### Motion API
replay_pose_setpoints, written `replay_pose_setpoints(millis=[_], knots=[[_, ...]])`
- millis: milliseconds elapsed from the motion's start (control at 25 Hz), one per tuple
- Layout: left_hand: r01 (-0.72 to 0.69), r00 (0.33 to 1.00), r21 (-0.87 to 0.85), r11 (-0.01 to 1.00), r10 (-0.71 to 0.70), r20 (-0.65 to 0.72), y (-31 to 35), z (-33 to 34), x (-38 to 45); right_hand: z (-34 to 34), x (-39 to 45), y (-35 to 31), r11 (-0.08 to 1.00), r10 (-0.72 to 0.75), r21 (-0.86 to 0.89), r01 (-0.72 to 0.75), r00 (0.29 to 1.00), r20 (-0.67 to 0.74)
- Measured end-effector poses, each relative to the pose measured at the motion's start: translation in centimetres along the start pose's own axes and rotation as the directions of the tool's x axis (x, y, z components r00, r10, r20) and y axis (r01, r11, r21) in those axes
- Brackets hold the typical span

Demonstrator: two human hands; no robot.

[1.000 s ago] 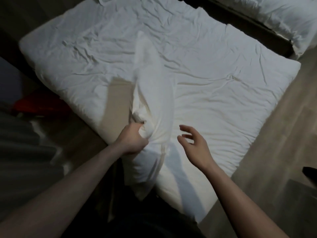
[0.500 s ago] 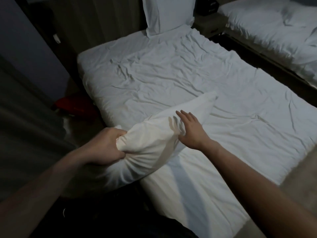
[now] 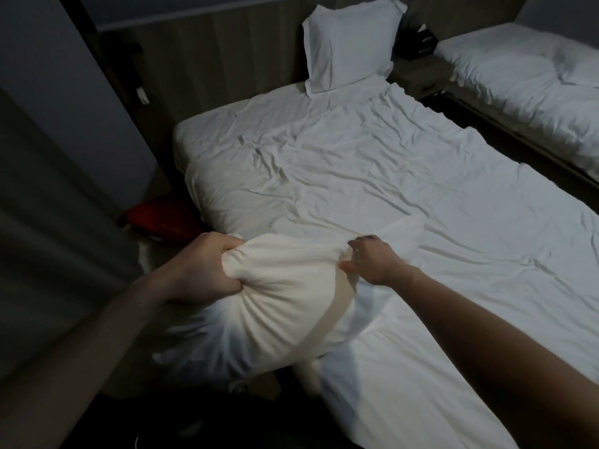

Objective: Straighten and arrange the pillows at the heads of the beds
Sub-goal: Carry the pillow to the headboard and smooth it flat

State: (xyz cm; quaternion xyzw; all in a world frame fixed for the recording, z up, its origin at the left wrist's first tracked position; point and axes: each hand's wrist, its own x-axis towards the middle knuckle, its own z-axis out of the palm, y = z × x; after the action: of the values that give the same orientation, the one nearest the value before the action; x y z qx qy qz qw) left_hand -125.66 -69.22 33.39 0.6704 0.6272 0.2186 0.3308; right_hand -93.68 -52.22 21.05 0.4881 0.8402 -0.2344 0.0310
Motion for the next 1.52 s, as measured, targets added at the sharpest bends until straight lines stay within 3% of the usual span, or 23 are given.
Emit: replay_pose_setpoints(millis=[240,440,720,840,1040,1360,1520], knots=[[0.072,0.983,-0.180,0.981,-0.101,-0.156,-7.5,-7.7,2.7,-0.6,3.4,-5.8,0.993,-0.060,0.088,0.080,0.976,-0.211],[0.064,0.971,-0.312,0.948,-0.131,-0.198,-10.1,-14.0,6.2,-3.3,7.2,-10.1,0.976,-0.041,0.191,0.107,0.947,-0.320],[0.088,0.933,-0.343,0.935,-0.198,-0.301,-13.2,-18.4,11.1,-7.3,16.7,-11.7,0.953,-0.068,0.260,0.157,0.944,-0.324],[0.116,0.872,-0.400,0.909,-0.286,-0.397,-13.7,-20.2,12.6,-8.8,20.5,-12.9,0.941,-0.106,0.275,0.200,0.941,-0.321],[0.007,0.801,-0.459,0.888,-0.280,-0.530,-14.2,-23.7,16.3,-10.6,25.9,-14.9,0.922,-0.124,0.319,0.220,0.947,-0.295],[-0.125,0.766,-0.532,0.837,-0.260,-0.588,-17.4,-31.2,22.6,-11.3,36.2,-19.8,0.862,-0.091,0.478,0.168,0.979,-0.181],[-0.102,0.757,-0.576,0.811,-0.312,-0.574,-21.4,-36.1,25.5,-11.2,43.1,-22.1,0.930,-0.175,0.296,0.218,0.971,-0.164]])
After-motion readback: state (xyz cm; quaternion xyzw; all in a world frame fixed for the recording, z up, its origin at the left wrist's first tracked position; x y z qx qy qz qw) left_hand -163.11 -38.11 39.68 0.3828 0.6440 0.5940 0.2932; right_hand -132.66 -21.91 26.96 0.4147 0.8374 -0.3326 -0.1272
